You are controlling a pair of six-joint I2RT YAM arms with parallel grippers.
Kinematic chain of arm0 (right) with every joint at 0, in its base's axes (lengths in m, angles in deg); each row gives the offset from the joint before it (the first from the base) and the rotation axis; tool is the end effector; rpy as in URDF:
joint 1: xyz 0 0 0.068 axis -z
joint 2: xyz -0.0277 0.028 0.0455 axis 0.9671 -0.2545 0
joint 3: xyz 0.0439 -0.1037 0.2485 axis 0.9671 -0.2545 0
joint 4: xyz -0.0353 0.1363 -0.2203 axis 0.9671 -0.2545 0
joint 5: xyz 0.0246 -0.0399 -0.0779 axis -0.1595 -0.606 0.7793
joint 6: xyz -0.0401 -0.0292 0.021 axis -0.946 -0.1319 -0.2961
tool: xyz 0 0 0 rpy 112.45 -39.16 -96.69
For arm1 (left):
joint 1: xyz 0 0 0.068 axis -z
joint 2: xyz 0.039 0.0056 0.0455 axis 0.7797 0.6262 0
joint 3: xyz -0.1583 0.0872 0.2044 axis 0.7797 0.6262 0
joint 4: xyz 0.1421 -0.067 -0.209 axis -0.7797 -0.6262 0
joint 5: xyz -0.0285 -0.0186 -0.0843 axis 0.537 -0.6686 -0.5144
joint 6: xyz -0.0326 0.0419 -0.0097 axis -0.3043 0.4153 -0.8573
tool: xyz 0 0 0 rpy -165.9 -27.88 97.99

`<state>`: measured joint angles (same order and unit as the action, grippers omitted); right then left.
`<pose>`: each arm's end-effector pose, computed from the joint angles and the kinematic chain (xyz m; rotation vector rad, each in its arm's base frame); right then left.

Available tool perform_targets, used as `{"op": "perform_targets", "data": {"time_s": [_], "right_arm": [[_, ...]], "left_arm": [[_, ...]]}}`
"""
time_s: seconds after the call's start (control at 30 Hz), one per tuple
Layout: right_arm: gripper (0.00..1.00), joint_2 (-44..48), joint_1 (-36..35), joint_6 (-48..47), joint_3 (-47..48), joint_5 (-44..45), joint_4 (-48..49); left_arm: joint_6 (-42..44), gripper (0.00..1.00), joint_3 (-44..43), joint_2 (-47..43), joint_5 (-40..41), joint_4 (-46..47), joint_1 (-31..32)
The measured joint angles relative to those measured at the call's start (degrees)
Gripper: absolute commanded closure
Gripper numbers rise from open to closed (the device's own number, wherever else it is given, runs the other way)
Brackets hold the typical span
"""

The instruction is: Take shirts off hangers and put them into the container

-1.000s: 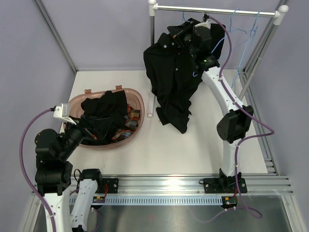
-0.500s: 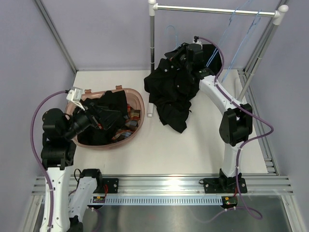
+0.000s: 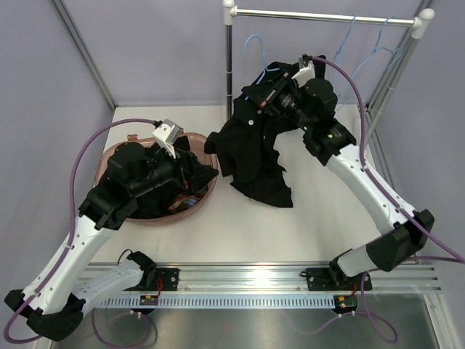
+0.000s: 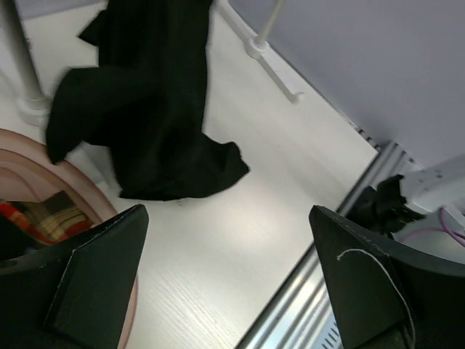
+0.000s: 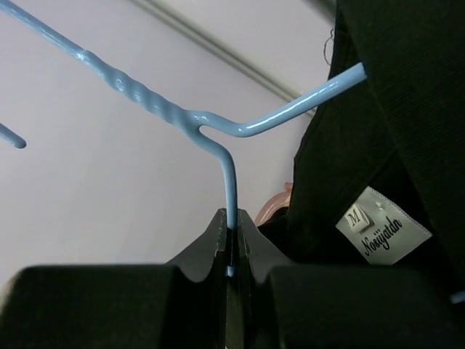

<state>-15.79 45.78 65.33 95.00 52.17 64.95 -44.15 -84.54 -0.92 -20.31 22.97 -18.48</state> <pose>0.3020 0.1775 0.4619 0.1796 1.6492 1.2416 0.1404 -0.1040 0.4160 0.4974 1.8060 -0.9110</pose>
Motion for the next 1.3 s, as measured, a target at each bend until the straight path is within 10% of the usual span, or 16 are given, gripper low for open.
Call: {"op": "perform_targets", "data": {"time_s": [1.0,1.13,1.23,1.3], "right_arm": [[1.00,14.8,-4.6,0.2,-15.9,-9.6,-5.6],[1.00,15.4,-5.3,0.3,-15.9,-11.0,-5.6],[0.97,16.4,-5.6,0.2,-15.9,-11.4,-5.6],[0.83,17.1,-5.6,-0.1,-15.9,-11.1,-5.8]], "left_arm": [[3.8,0.05,-0.4,7.8,10.2,0.8,17.5],[3.4,0.32,-0.4,8.1,13.5,1.1,17.9],[2.1,0.92,-0.4,8.1,16.3,1.4,17.9],[1.5,1.00,-0.4,8.1,17.8,1.8,18.4]]}}
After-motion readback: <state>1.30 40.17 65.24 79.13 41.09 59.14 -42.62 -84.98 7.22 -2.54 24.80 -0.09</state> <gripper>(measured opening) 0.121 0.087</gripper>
